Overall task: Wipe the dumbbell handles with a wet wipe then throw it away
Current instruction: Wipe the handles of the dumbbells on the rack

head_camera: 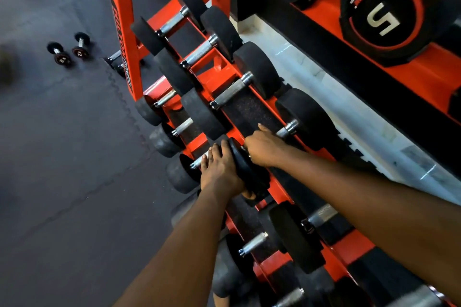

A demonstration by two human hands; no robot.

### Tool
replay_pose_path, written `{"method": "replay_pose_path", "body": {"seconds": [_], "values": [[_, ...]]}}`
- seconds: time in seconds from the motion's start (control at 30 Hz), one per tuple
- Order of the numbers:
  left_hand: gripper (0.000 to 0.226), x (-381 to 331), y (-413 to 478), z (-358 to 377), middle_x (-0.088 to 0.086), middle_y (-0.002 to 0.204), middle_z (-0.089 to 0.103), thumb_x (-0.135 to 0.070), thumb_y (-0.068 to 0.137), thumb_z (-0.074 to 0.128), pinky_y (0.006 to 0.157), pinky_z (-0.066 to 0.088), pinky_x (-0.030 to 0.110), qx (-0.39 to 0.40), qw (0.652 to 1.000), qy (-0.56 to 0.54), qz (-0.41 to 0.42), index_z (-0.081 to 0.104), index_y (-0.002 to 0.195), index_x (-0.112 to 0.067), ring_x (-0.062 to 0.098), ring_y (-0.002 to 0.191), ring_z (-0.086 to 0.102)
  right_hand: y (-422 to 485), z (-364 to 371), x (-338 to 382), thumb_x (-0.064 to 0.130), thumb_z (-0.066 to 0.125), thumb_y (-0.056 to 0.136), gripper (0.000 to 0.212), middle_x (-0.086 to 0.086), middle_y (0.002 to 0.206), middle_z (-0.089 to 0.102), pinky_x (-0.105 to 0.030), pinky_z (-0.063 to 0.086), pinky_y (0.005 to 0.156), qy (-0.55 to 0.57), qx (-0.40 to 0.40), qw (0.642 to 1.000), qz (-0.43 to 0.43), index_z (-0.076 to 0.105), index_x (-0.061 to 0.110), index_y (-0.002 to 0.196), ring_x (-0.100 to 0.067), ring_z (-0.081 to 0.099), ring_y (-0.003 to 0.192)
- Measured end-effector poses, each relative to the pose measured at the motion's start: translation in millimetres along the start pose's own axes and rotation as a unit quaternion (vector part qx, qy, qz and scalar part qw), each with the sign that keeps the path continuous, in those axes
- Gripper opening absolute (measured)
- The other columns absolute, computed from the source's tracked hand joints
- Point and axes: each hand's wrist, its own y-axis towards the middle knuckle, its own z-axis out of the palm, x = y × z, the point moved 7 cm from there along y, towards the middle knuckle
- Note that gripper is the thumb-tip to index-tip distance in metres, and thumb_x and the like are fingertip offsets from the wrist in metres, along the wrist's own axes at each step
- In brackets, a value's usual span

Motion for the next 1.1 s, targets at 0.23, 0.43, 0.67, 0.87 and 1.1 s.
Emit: {"method": "replay_pose_path", "body": {"seconds": [0.23, 0.43, 0.67, 0.87, 1.1], "values": [[0.155, 0.5, 0.3, 1.1, 0.015, 0.167, 0.006, -0.043, 0.047, 0.099, 0.127, 0.001, 0.044, -0.002, 1.0, -0.01, 0.003, -0.003, 0.159, -0.012, 0.028, 0.156, 0.003, -34.2, 9.5, 3.8, 0.021, 0.053, 0.093, 0.031, 0.001, 0.117, 0.069, -0.044, -0.002, 0.123, -0.087, -0.094, 0.991, -0.032, 0.066, 0.021, 0.122, -0.016, 0.053, 0.127], [0.158, 0.5, -1.2, 2.3, 0.016, 0.166, 0.01, -0.043, 0.043, 0.101, 0.126, 0.0, 0.045, -0.009, 1.0, -0.021, 0.005, -0.002, 0.159, -0.012, 0.029, 0.156, 0.005, -1.7, -0.6, -2.4, 0.023, 0.049, 0.096, 0.026, -0.008, 0.104, 0.07, -0.04, 0.004, 0.123, 0.02, -0.044, 0.997, 0.053, 0.07, 0.015, 0.11, -0.024, 0.059, 0.114], [0.157, 0.9, -2.9, 2.7, 0.014, 0.167, 0.004, -0.041, 0.045, 0.1, 0.125, -0.002, 0.043, -0.009, 1.0, -0.028, 0.003, -0.003, 0.159, -0.012, 0.028, 0.156, 0.0, -76.8, 26.9, -9.7, 0.015, 0.061, 0.088, 0.02, -0.008, 0.104, 0.074, -0.039, 0.024, 0.119, 0.26, -0.295, 0.898, 0.195, 0.076, 0.018, 0.1, -0.032, 0.06, 0.112], [0.159, 3.2, -0.9, 3.6, 0.015, 0.168, -0.002, -0.042, 0.047, 0.099, 0.125, -0.004, 0.044, 0.005, 1.0, -0.028, 0.009, -0.009, 0.159, -0.012, 0.029, 0.156, -0.005, -102.6, 88.4, -34.4, 0.024, 0.056, 0.098, 0.028, -0.011, 0.094, 0.073, -0.026, 0.038, 0.068, 0.534, -0.269, 0.612, 0.518, 0.073, 0.003, 0.099, -0.027, 0.065, 0.09], [0.152, 2.1, -0.3, 3.6, 0.016, 0.168, -0.001, -0.038, 0.053, 0.097, 0.124, -0.005, 0.043, 0.001, 0.999, -0.032, 0.013, -0.009, 0.159, -0.011, 0.028, 0.156, -0.004, -32.0, 107.8, -17.9, 0.005, 0.055, 0.089, 0.016, -0.004, 0.082, 0.07, -0.019, 0.05, 0.058, 0.776, -0.175, 0.497, 0.346, 0.068, 0.011, 0.083, -0.014, 0.064, 0.071]]}}
